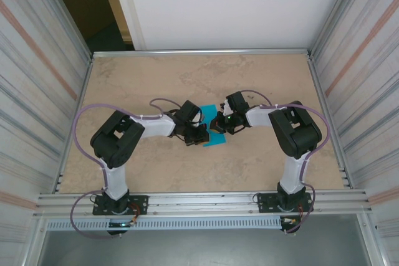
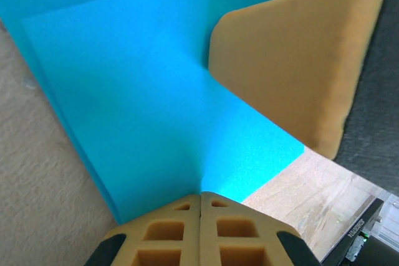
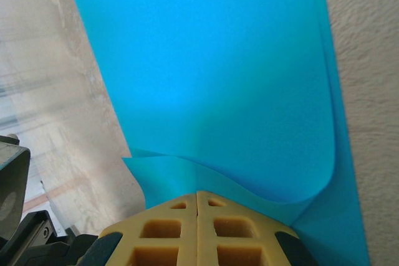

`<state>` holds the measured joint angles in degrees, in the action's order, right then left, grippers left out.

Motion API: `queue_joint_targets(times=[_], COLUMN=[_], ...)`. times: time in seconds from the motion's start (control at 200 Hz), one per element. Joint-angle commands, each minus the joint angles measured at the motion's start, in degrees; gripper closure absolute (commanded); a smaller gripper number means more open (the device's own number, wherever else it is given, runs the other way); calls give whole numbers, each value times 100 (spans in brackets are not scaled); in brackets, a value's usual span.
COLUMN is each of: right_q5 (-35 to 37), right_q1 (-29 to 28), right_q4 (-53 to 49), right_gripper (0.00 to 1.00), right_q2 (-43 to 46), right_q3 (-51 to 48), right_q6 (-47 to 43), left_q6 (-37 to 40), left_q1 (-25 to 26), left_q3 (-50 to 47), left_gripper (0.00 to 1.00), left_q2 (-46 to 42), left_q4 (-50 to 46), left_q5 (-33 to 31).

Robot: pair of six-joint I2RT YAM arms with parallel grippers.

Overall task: Fold a paper plane with a square sheet of paper (pick it up from the middle)
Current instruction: Fold the triangle a second time at the center of the table.

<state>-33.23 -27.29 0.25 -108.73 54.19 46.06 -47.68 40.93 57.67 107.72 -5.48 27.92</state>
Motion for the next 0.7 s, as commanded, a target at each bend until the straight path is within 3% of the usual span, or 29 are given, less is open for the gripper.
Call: queue_joint_targets(times=[0.0, 0.361, 0.697], right_q5=[790, 824, 806], right_q1=[46, 70, 73], right_q4=[-728, -755, -759], right_gripper=[100, 100, 100], right_q2=[-485, -508, -493], right_q3=[-259, -269, -267], right_q6=[70, 71, 70], left_q6=[-64, -129, -30], left_q1=[-32, 7, 63], left_q3=[-193, -632, -882], left_gripper=[98, 97, 97], left_q2=[93, -46, -906], left_q4=[133, 255, -306], left_q5=[47, 26, -164])
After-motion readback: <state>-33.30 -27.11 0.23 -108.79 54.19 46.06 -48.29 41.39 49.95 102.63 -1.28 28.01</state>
